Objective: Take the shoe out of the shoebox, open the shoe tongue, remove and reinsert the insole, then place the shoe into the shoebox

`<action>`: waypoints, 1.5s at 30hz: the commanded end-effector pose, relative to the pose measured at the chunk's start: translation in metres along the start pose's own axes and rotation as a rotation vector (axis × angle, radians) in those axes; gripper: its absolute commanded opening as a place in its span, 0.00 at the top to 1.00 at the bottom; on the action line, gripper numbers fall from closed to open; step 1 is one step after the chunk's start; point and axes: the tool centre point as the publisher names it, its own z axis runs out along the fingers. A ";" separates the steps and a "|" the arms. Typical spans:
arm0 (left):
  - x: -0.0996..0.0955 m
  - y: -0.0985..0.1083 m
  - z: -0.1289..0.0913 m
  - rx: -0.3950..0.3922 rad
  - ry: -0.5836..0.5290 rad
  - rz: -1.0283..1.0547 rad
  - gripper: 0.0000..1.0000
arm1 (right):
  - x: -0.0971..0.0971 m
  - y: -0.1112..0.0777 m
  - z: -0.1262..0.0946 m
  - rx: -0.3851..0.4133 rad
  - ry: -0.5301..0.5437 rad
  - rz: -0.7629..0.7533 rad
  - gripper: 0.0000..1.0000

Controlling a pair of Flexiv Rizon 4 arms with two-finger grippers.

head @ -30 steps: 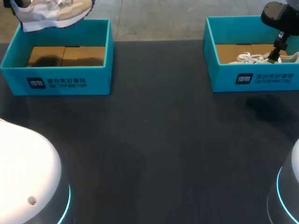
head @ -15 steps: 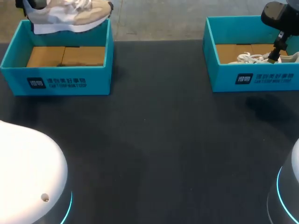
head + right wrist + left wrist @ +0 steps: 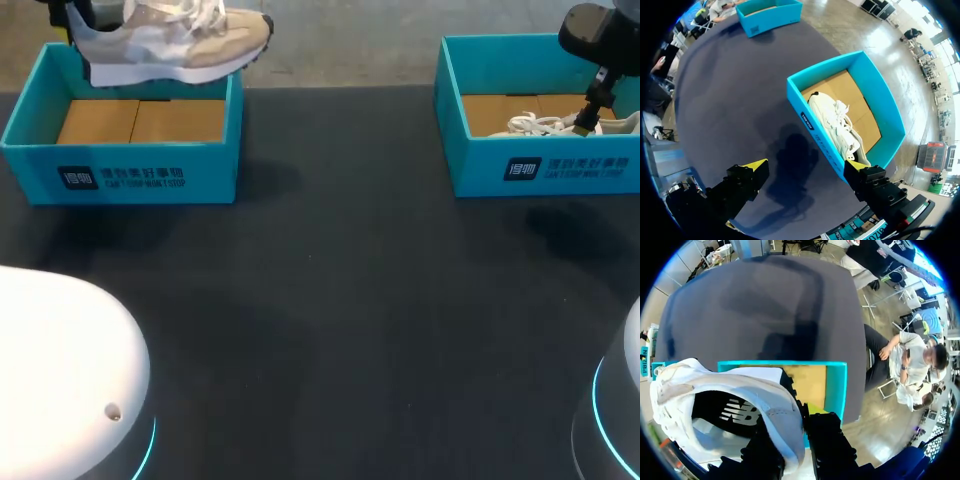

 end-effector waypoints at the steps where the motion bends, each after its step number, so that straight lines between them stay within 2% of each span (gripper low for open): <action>1: -0.009 -0.030 -0.008 -0.137 0.002 -0.004 1.00 | -0.001 0.000 0.000 0.000 0.001 0.000 0.00; 12: -0.049 -0.060 -0.017 -0.131 -0.028 0.023 1.00 | -0.001 0.000 0.000 0.000 0.001 0.000 0.00; 16: -0.068 -0.071 -0.018 -0.130 -0.050 0.059 1.00 | -0.001 0.000 0.000 0.000 0.001 0.000 0.00; 22: -0.101 -0.081 -0.018 -0.086 -0.076 0.091 1.00 | -0.001 0.000 0.000 0.000 0.001 0.000 0.00; 29: -0.136 -0.093 -0.026 -0.085 -0.053 0.113 1.00 | -0.001 0.000 0.000 0.000 0.001 0.000 0.00; 36: -0.166 -0.105 -0.024 -0.078 -0.041 0.174 1.00 | -0.001 0.000 0.000 0.000 0.001 0.000 0.00; 41: -0.180 -0.116 -0.017 -0.061 -0.062 0.224 1.00 | -0.001 0.000 0.000 0.000 0.001 0.000 0.00; 45: -0.183 -0.123 -0.014 -0.061 -0.049 0.236 1.00 | -0.001 0.000 0.000 0.000 0.001 0.000 0.00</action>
